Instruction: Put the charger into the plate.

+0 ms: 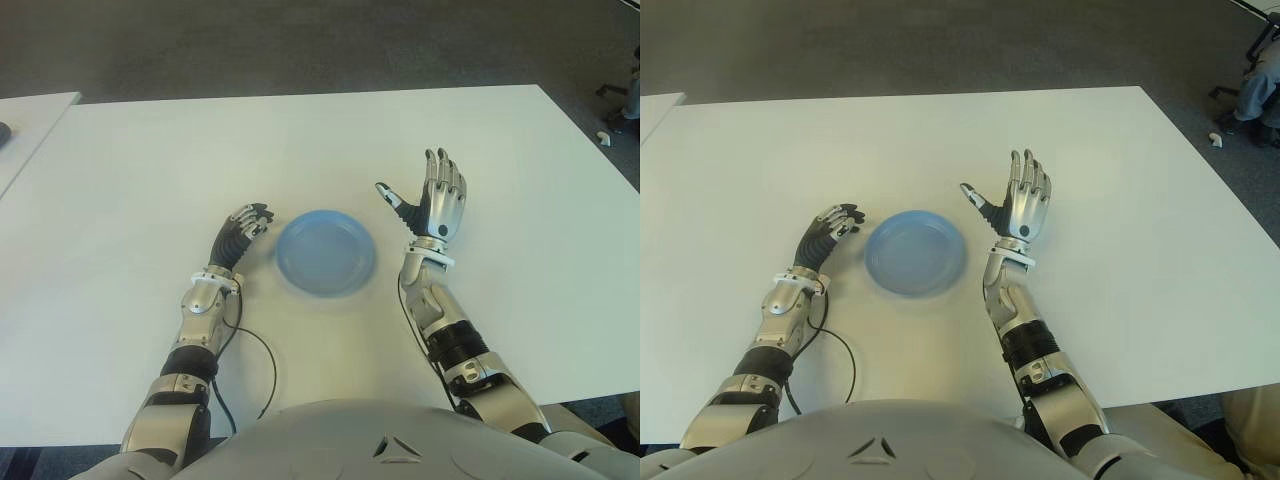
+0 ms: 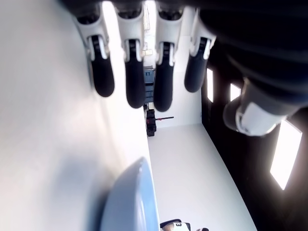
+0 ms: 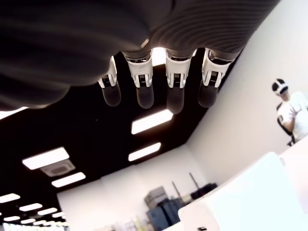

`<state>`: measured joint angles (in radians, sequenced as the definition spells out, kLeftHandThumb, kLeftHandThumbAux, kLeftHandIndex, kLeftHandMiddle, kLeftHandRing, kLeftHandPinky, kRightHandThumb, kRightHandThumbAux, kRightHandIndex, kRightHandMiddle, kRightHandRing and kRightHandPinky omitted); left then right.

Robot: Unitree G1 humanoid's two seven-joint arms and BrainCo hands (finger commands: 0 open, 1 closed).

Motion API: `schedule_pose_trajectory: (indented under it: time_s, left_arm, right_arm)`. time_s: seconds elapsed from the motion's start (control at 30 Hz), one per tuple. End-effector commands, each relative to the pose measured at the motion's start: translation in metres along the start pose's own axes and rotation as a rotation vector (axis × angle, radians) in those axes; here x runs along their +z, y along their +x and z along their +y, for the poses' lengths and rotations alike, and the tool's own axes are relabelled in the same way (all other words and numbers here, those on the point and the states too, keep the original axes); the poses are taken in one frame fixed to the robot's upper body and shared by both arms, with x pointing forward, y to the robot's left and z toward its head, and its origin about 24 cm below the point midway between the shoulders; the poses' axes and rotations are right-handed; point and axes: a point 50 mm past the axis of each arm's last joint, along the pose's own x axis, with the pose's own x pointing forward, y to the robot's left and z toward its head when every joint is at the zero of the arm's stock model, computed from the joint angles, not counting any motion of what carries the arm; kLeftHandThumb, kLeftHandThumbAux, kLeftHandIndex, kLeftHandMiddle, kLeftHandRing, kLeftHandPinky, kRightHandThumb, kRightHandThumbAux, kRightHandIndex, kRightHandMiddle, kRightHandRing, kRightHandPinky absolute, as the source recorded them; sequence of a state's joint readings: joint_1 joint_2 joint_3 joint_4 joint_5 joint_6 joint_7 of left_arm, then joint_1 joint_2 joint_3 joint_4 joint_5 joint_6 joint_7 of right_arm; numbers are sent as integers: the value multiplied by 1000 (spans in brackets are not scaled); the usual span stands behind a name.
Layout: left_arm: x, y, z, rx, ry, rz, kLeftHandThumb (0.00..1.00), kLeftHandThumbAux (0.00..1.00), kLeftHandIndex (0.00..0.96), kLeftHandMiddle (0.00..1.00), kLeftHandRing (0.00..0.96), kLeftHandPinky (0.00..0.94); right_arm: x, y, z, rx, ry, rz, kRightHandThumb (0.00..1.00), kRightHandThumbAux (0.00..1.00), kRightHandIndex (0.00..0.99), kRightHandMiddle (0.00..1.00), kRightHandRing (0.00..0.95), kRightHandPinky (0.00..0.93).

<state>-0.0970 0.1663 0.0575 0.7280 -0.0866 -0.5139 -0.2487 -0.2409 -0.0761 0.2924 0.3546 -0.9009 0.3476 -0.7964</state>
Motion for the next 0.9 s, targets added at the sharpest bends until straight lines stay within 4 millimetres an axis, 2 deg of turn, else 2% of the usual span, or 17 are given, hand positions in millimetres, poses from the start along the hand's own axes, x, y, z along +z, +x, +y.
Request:
schedule_pose_trajectory:
  time_s: [0.03, 0.53, 0.73, 0.9]
  left_arm:
    - [-91, -74, -24, -38, -80, 519, 55, 562, 282, 352, 341, 346]
    - [-91, -71, -21, -40, -85, 535, 74, 560, 292, 359, 351, 341]
    - [-91, -71, -21, -44, -66, 531, 51, 573, 289, 357, 348, 335]
    - [-90, -71, -20, -46, -61, 529, 52, 567, 294, 353, 344, 333]
  right_arm:
    - [-1, -3, 3, 15, -58, 50, 350, 86, 0, 0, 0, 0]
    - [-13, -1, 3, 85, -267, 142, 371, 84, 0, 0, 0, 0]
    - [-24, -2, 3, 117, -289, 175, 381, 87, 0, 0, 0, 0]
    - [-41, -6, 6, 148, -297, 205, 378, 83, 0, 0, 0, 0]
